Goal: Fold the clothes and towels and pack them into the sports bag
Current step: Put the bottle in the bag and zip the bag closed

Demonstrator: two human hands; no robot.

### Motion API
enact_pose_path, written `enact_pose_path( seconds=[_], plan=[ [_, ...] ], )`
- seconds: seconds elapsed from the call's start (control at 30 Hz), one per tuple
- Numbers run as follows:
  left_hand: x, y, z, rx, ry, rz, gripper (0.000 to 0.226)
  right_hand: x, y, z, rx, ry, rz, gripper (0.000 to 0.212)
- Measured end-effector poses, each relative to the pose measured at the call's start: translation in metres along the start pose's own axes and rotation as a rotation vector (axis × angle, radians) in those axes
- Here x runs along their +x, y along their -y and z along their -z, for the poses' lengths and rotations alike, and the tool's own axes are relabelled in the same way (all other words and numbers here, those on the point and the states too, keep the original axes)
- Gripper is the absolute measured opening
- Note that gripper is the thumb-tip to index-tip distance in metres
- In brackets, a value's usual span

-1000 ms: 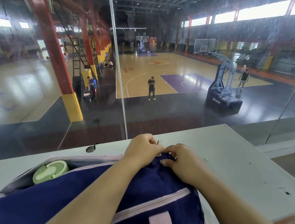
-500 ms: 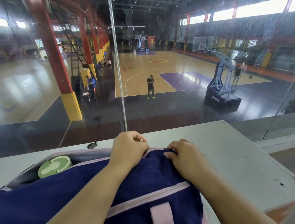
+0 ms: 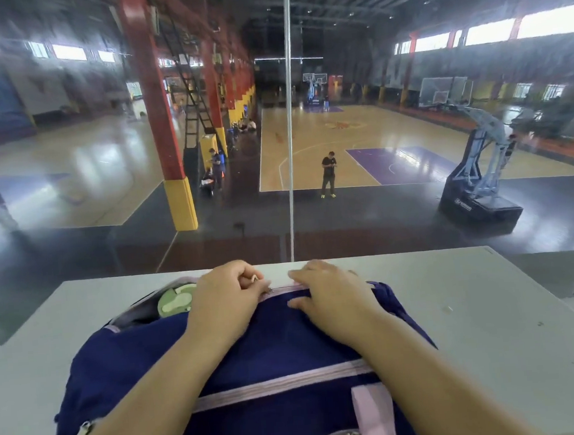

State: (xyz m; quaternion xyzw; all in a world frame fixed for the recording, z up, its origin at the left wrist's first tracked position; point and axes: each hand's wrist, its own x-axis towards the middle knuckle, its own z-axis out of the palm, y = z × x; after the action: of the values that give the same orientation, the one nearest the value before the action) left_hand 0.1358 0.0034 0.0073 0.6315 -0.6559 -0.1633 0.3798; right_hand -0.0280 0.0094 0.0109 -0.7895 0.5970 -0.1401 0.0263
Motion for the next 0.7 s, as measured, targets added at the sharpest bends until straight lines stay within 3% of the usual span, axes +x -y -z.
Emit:
enact_pose_path(
  seconds=[0.2, 0.43, 0.7],
  plan=[
    [-0.015, 0.023, 0.026, 0.133, -0.144, -0.026, 0.005, -0.002, 0.004, -0.016, 0.014, -0.079, -0.097, 0.021],
    [-0.024, 0.053, 0.056, 0.110, -0.295, 0.027, 0.007, -0.006, 0.002, -0.020, 0.079, -0.131, -0.191, 0.017],
    [-0.025, 0.064, 0.069, 0.119, -0.314, 0.076, 0.012, -0.010, 0.007, -0.021, 0.076, -0.196, -0.228, 0.016]
  ],
)
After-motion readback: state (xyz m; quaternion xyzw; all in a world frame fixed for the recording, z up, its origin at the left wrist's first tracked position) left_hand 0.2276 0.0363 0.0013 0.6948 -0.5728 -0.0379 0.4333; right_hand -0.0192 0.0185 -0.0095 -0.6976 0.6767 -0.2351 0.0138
